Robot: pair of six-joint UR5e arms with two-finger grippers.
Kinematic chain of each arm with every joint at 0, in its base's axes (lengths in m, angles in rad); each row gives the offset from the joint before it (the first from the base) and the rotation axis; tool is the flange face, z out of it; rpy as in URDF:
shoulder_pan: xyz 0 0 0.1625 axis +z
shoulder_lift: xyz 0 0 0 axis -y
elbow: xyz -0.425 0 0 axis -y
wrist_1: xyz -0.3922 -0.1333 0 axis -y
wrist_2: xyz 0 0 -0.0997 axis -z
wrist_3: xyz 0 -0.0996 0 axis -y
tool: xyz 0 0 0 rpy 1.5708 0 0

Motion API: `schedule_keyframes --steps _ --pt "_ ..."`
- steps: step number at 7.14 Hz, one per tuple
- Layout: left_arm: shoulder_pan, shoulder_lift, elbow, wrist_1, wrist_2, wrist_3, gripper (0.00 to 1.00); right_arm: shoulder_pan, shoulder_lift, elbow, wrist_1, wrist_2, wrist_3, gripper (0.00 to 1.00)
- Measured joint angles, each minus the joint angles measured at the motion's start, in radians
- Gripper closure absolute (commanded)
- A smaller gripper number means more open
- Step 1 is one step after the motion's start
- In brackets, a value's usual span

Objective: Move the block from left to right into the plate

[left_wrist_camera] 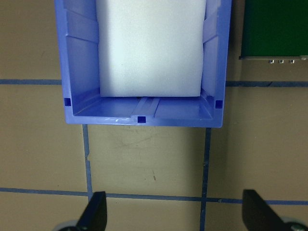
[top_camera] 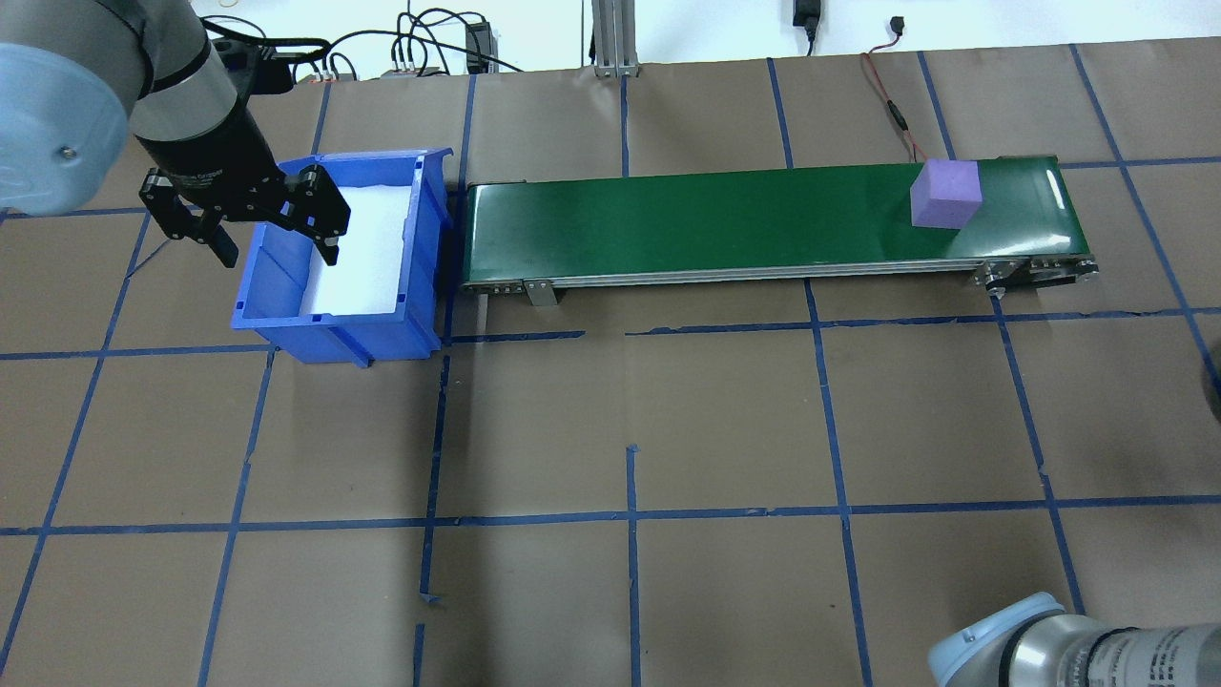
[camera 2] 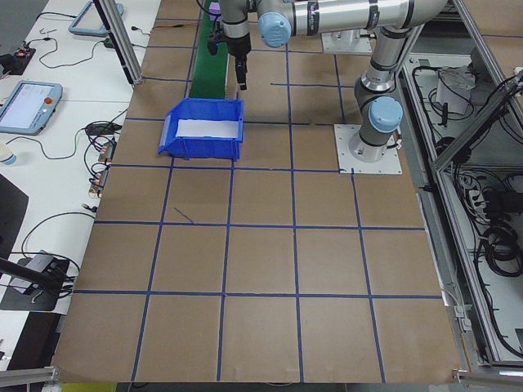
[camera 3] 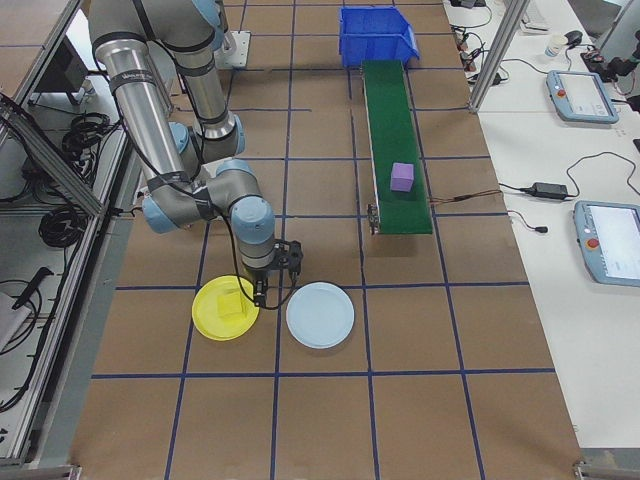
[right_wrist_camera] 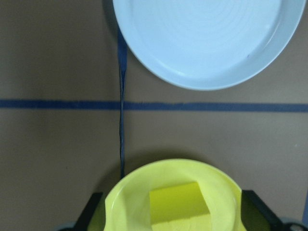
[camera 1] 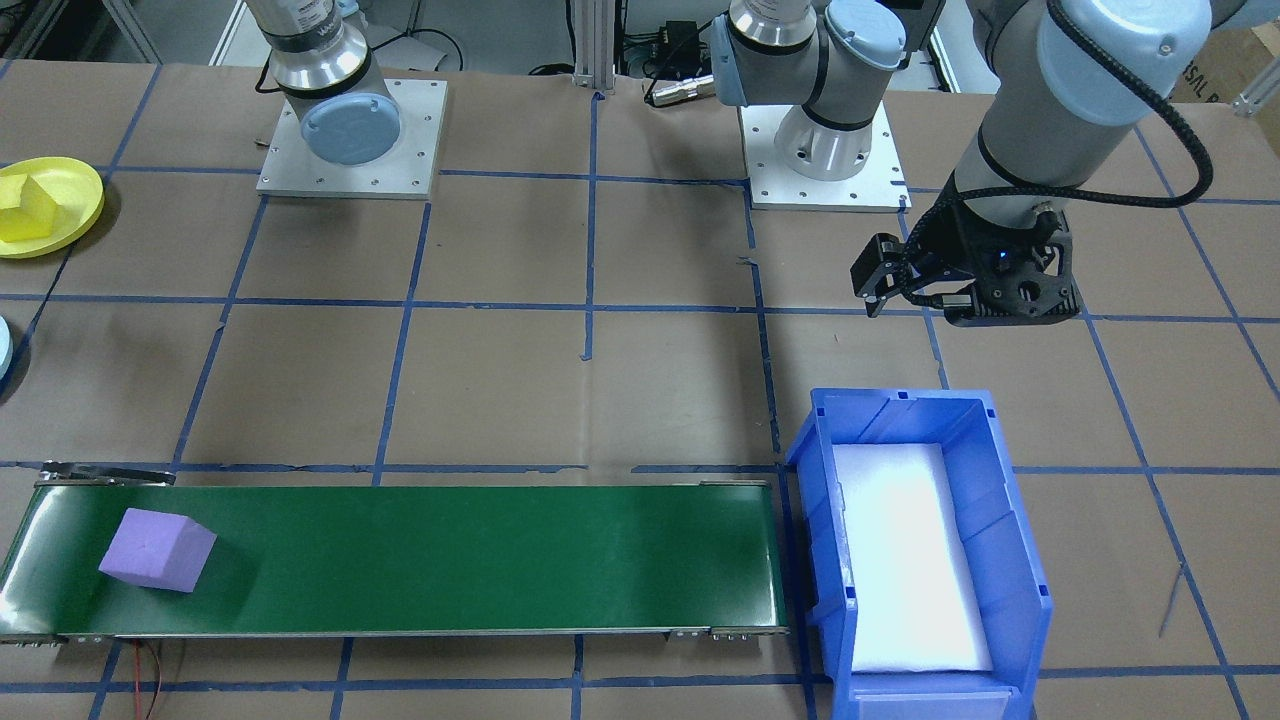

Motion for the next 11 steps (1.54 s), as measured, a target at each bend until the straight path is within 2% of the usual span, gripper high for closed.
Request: schedule_keyframes --steps 1,2,4,6,8,9,11 --pt "0.000 0.001 0.000 0.001 0.001 0.001 0.00 0.146 0.042 -0.075 0.002 0.007 0.153 0.00" --pt "0.000 0.002 0.000 0.001 0.002 0.002 0.00 0.269 0.100 -0.146 0.003 0.050 0.307 0.00" --pt "0.000 0.002 0.000 0.002 0.002 0.003 0.00 0.405 0.223 -0.263 0.001 0.204 0.531 0.00" --pt "0.000 0.002 0.000 0.005 0.002 0.003 0.00 0.472 0.291 -0.350 -0.001 0.319 0.669 0.00" --pt "0.000 0.003 0.000 0.006 0.002 0.003 0.00 0.502 0.350 -0.394 -0.011 0.419 0.711 0.00" --pt "0.000 0.003 -0.001 0.006 0.002 0.004 0.00 0.515 0.369 -0.421 -0.014 0.447 0.728 0.00" --pt "0.000 0.003 -0.001 0.006 0.002 0.004 0.00 0.538 0.392 -0.445 -0.015 0.466 0.748 0.01"
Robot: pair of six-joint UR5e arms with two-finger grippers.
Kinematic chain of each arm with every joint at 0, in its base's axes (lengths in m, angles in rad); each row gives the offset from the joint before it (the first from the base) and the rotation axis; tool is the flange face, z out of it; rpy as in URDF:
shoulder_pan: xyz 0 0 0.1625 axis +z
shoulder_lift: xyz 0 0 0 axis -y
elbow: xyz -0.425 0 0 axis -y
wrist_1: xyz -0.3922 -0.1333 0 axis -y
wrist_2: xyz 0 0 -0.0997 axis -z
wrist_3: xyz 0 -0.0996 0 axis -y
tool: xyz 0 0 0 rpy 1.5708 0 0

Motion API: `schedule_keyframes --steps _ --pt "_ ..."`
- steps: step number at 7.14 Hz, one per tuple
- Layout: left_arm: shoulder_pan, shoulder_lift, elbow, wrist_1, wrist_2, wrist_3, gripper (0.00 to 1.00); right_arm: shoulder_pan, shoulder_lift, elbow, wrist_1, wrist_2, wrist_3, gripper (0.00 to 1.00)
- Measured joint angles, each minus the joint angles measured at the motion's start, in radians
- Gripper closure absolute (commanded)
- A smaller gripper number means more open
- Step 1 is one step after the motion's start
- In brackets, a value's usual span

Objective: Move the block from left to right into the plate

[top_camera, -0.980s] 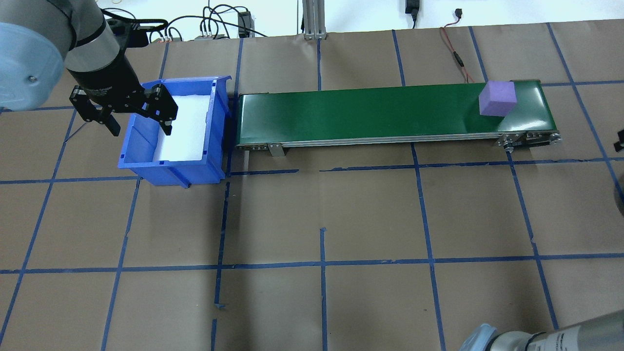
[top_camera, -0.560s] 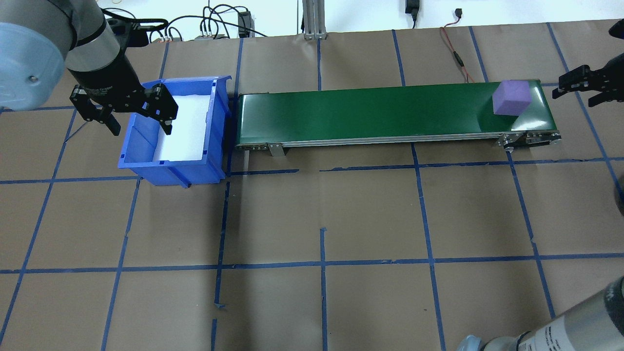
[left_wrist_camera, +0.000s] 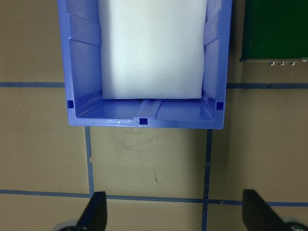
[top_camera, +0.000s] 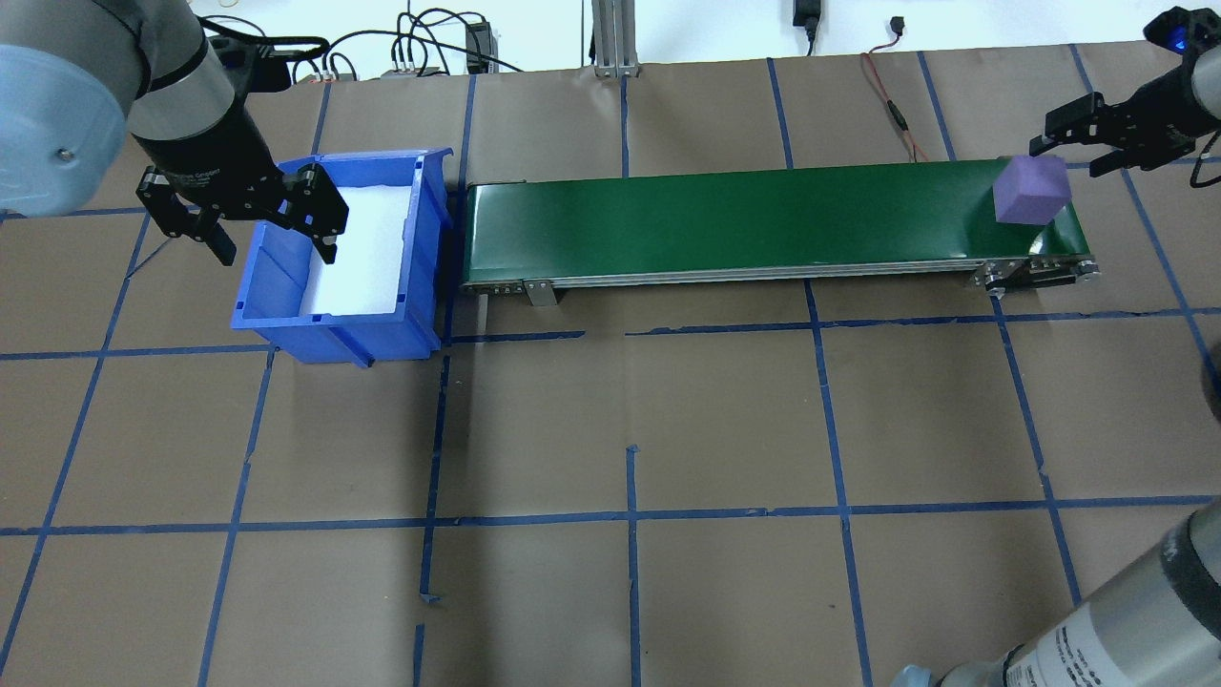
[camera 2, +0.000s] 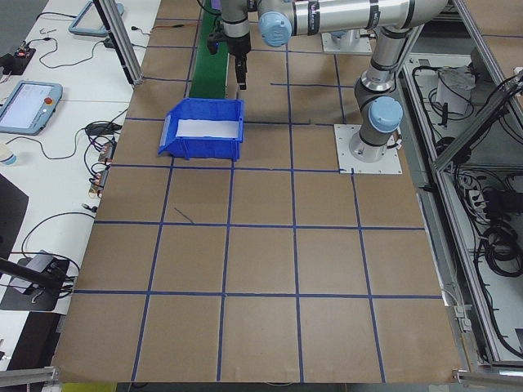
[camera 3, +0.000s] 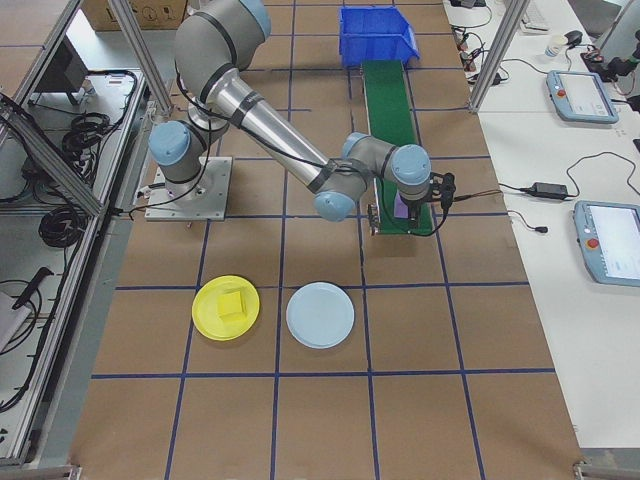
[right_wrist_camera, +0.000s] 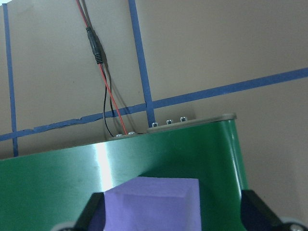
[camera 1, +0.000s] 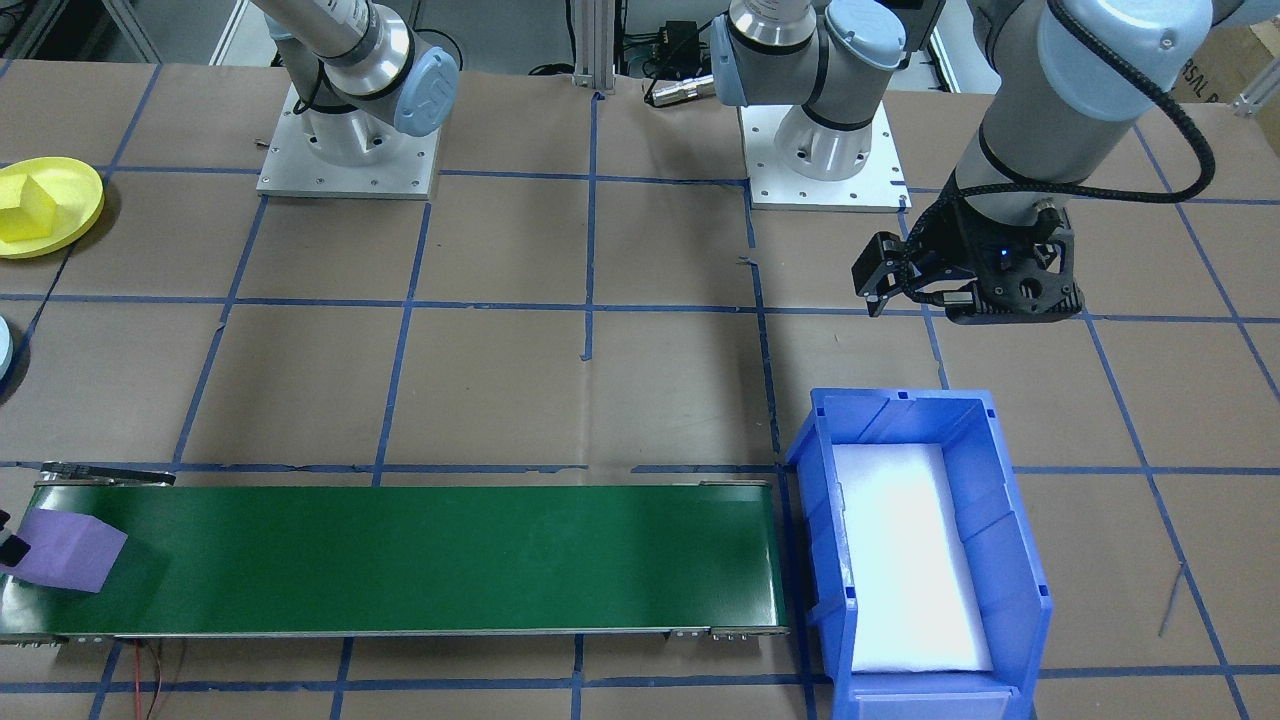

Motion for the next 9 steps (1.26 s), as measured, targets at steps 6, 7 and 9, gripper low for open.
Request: schedule_keyframes --steps 6,7,9 --pt "0.000 0.000 -0.002 -0.001 0.000 -0.001 0.00 0.012 0.010 0.023 0.001 -0.056 -0.060 0.66" --pt "0.000 0.000 -0.002 -0.002 0.000 -0.001 0.00 0.012 0.005 0.026 0.003 -0.083 -0.083 0.71" --pt "0.000 -0.001 -0.002 -0.002 0.000 -0.001 0.00 0.012 -0.035 0.029 0.009 -0.131 -0.087 0.71"
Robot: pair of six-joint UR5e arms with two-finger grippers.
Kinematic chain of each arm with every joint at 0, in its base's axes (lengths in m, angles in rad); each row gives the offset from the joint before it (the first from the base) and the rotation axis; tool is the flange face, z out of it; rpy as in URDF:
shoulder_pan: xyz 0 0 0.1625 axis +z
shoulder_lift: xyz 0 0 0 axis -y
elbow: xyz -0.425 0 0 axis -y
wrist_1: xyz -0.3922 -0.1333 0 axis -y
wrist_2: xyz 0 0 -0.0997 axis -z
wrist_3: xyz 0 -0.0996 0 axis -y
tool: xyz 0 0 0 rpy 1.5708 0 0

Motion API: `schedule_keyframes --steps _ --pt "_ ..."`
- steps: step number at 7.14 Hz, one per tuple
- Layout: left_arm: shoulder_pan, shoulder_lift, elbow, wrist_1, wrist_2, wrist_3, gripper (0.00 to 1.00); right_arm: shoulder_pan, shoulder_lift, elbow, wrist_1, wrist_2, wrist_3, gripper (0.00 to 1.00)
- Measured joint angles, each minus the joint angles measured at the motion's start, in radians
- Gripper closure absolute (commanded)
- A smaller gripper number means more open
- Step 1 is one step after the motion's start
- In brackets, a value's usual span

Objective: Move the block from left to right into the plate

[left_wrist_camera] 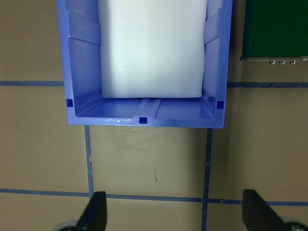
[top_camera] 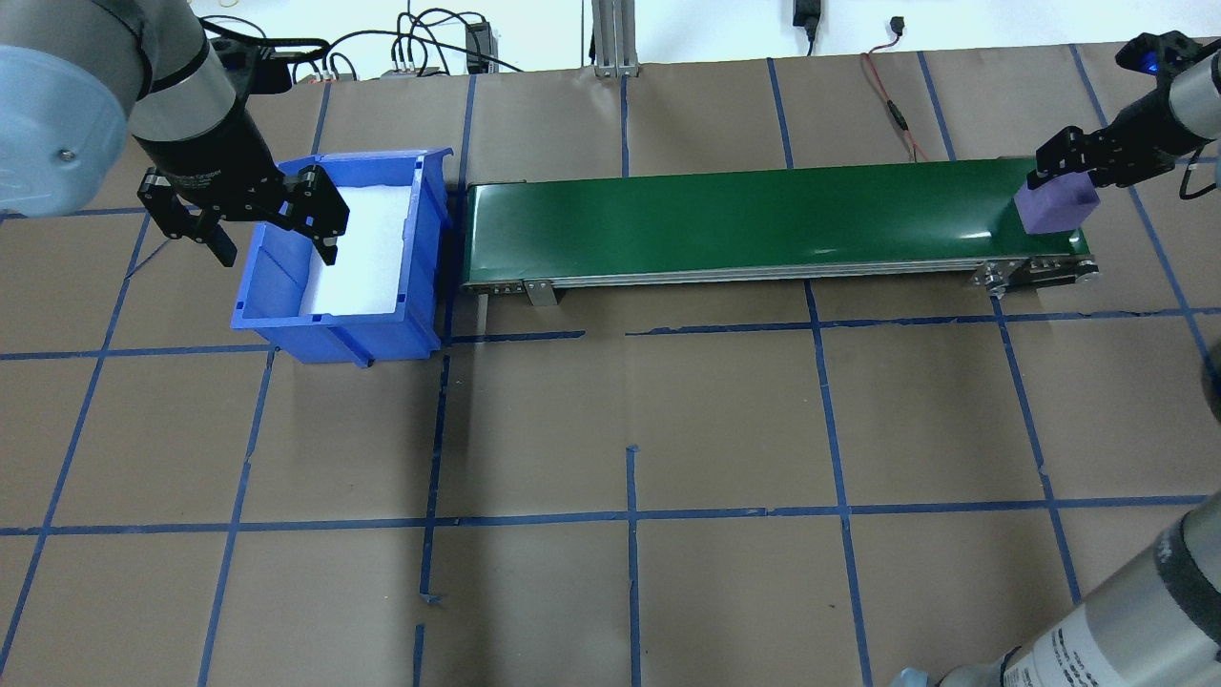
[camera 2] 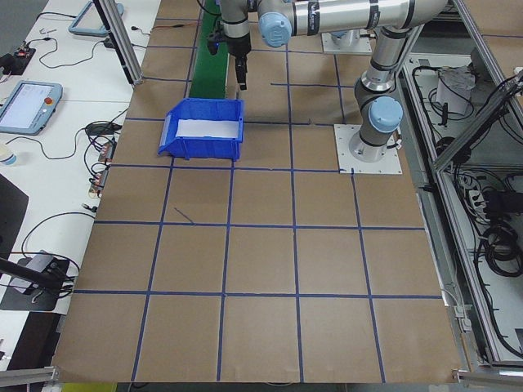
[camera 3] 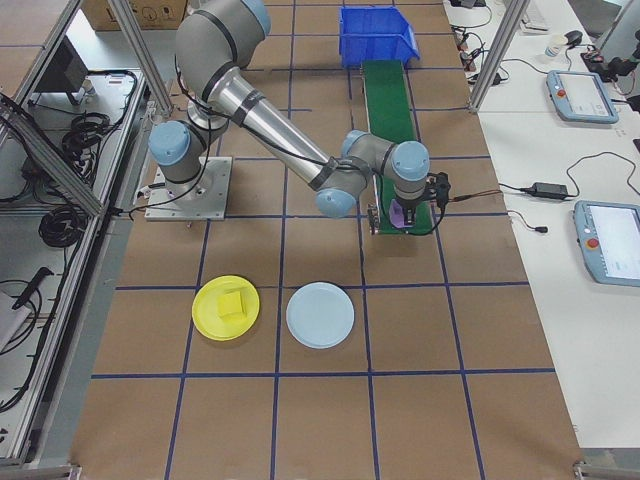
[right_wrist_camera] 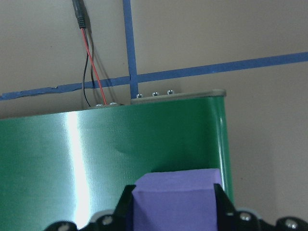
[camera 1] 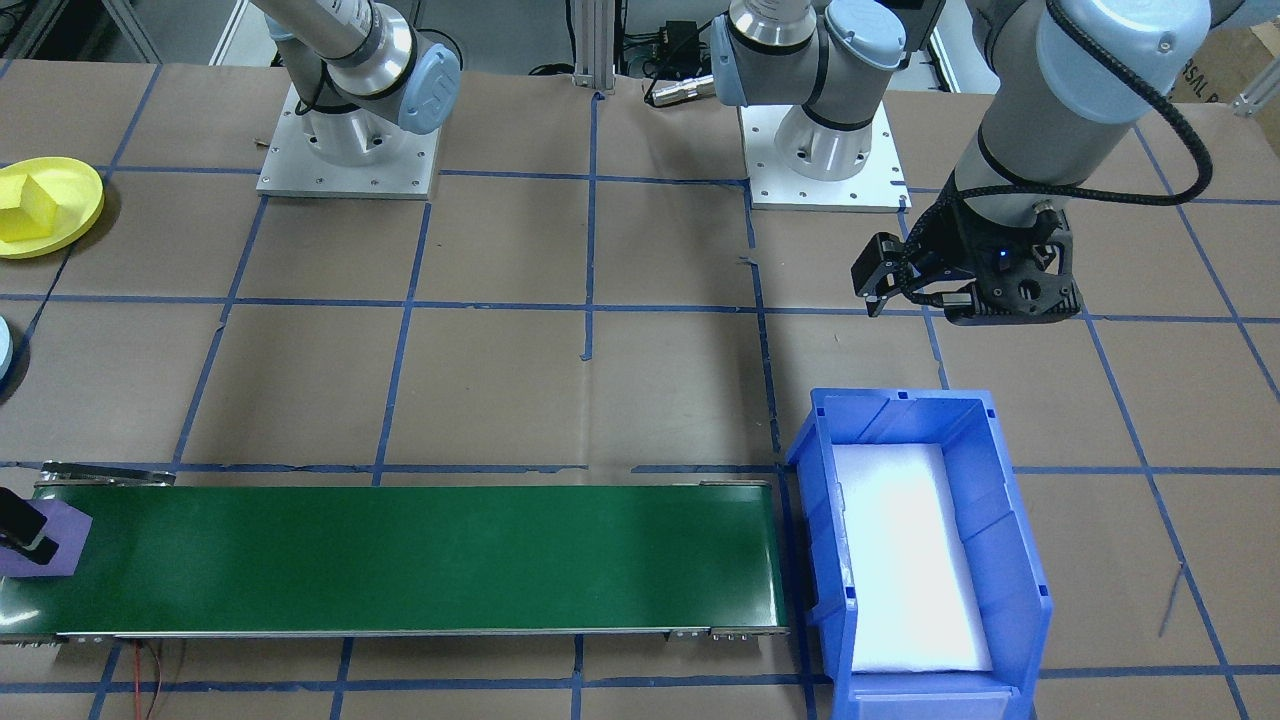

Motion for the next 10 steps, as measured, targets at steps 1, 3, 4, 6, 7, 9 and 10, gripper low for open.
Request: schedule_keyframes --steps 1,3,4,6,7,9,10 --pt "0.000 -0.001 0.000 0.000 0.000 0.000 0.00 -0.002 -0.038 0.005 0.020 -0.037 -0.002 0.71" --pt "0.000 0.000 0.000 0.000 0.000 0.000 0.00 -0.025 -0.127 0.036 0.078 -0.139 -0.069 0.71" --pt "0.000 0.000 0.000 0.001 0.000 0.000 0.00 -0.066 -0.163 0.060 0.095 -0.172 -0.127 0.71" --pt "0.000 0.000 0.000 0.000 0.000 -0.001 0.00 -0.189 -0.192 0.100 0.104 -0.194 -0.329 0.73" --pt "0.000 -0.001 0.000 0.000 0.000 -0.001 0.00 -0.253 -0.194 0.120 0.101 -0.201 -0.426 0.73" --pt "0.000 -0.002 0.000 0.000 0.000 -0.002 0.00 -0.375 -0.196 0.184 0.091 -0.193 -0.556 0.74" --pt "0.000 -0.002 -0.001 0.000 0.000 -0.002 0.00 -0.417 -0.196 0.207 0.081 -0.189 -0.616 0.74"
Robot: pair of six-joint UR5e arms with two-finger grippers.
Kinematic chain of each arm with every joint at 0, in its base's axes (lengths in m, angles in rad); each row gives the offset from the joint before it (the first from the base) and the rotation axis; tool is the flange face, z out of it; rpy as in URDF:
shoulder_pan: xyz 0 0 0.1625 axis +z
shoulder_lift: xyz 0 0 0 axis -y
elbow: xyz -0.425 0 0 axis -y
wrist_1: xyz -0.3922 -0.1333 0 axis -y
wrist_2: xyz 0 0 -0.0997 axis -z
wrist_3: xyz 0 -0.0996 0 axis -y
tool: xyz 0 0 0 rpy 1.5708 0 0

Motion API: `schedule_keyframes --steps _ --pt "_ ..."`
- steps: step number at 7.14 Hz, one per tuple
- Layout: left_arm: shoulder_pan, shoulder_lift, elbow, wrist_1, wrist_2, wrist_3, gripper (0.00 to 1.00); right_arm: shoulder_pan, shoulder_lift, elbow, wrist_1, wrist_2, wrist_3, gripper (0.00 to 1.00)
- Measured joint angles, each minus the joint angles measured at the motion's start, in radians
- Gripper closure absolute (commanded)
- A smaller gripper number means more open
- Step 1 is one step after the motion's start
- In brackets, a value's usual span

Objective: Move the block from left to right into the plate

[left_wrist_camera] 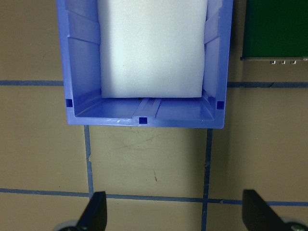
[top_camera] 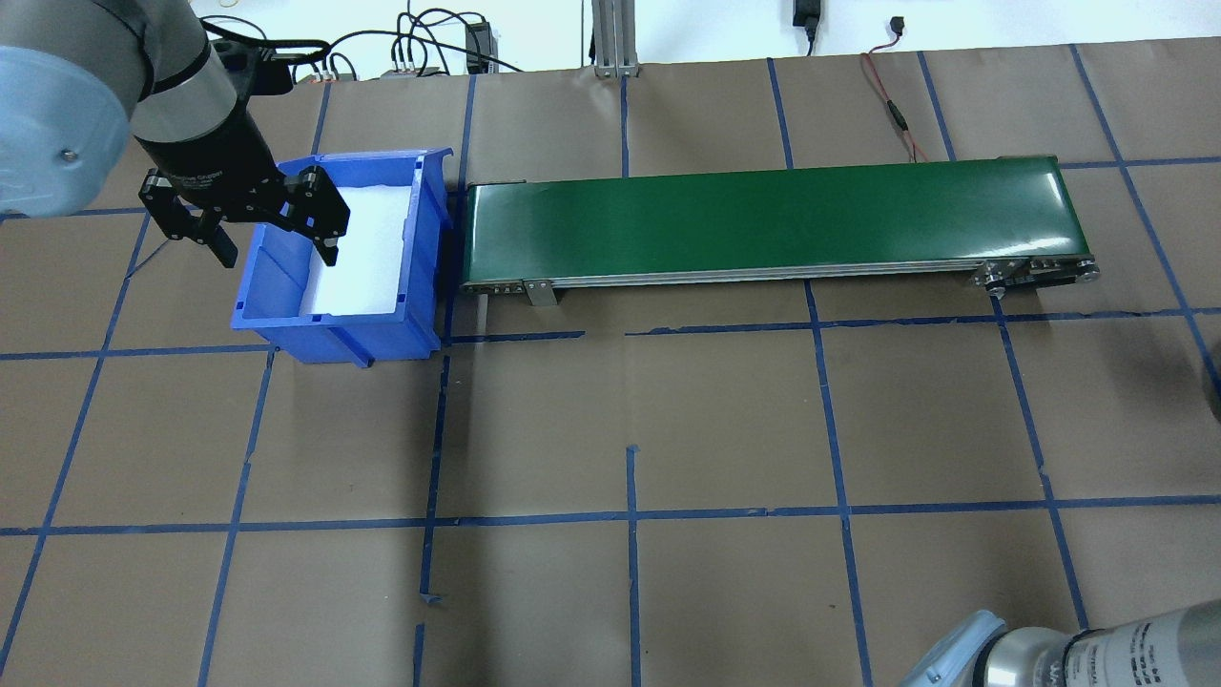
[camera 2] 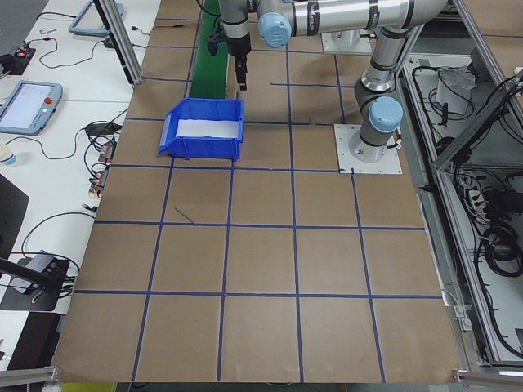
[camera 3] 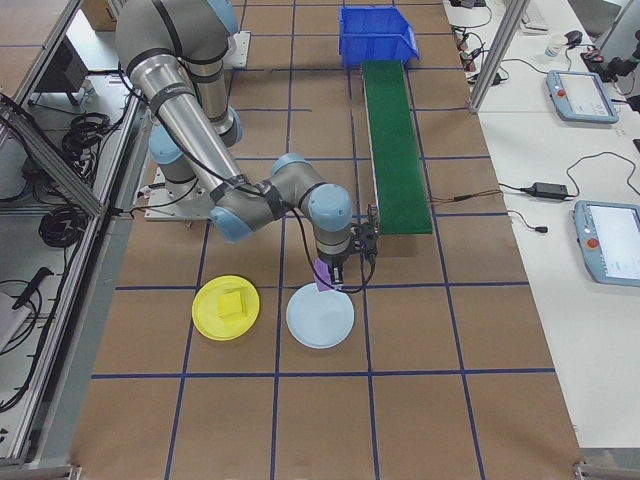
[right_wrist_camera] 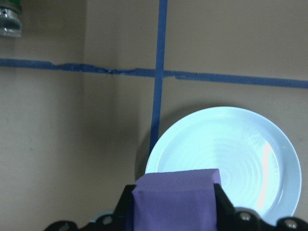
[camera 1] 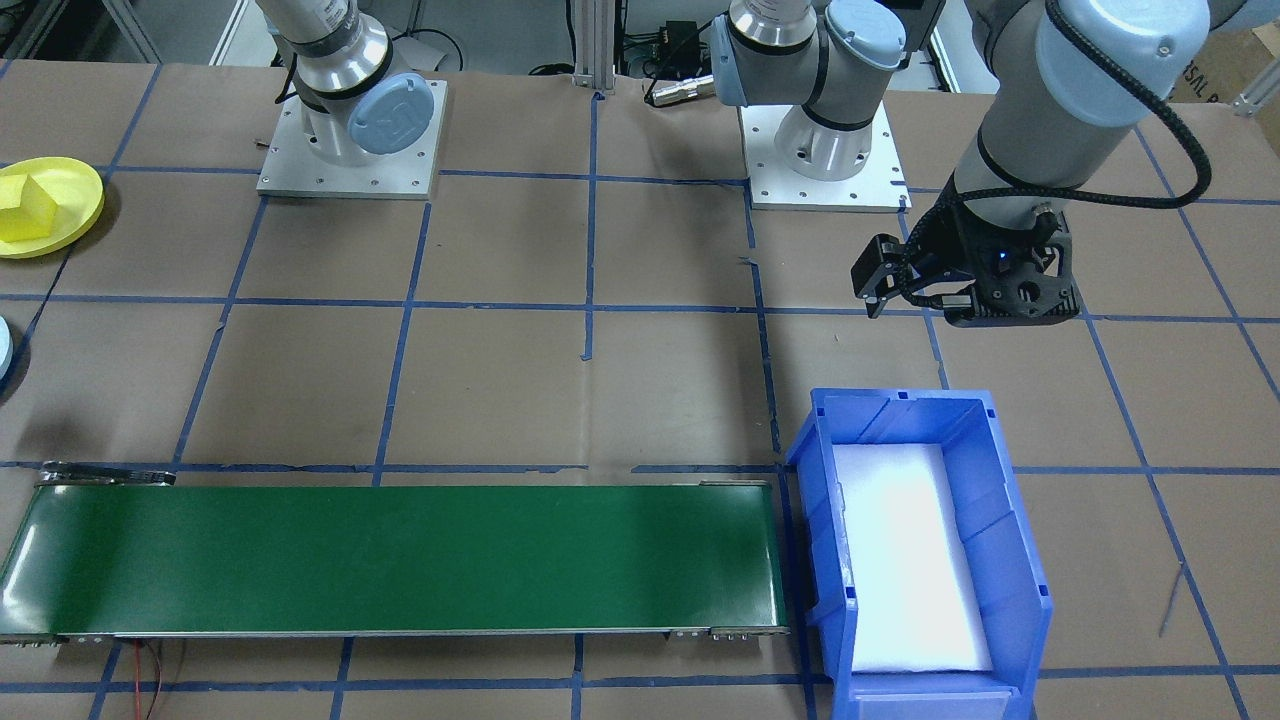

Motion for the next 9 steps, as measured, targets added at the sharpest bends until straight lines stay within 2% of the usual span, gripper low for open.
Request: schedule_keyframes --steps 2,4,5,6,7,8,9 --pt "0.000 0.000 -0.002 0.000 -0.001 -0.001 0.00 -0.063 0.006 0.023 -0.012 0.004 -0.082 0.74" --pt "0.001 0.002 -0.011 0.004 0.001 0.002 0.00 -0.083 0.024 0.037 -0.044 0.035 -0.102 0.72" --pt "0.001 0.002 -0.012 0.006 0.001 0.003 0.00 -0.084 0.037 0.043 -0.069 0.048 -0.103 0.68" --pt "0.001 0.003 -0.012 0.008 0.001 0.003 0.00 -0.085 0.044 0.046 -0.085 0.054 -0.103 0.57" --pt "0.001 0.003 -0.012 0.009 0.002 0.002 0.00 -0.085 0.050 0.048 -0.095 0.059 -0.101 0.41" --pt "0.001 0.003 -0.011 0.009 0.002 0.002 0.00 -0.085 0.056 0.050 -0.100 0.060 -0.100 0.36" --pt "0.001 0.003 -0.011 0.009 0.002 0.003 0.00 -0.085 0.059 0.050 -0.102 0.061 -0.099 0.35"
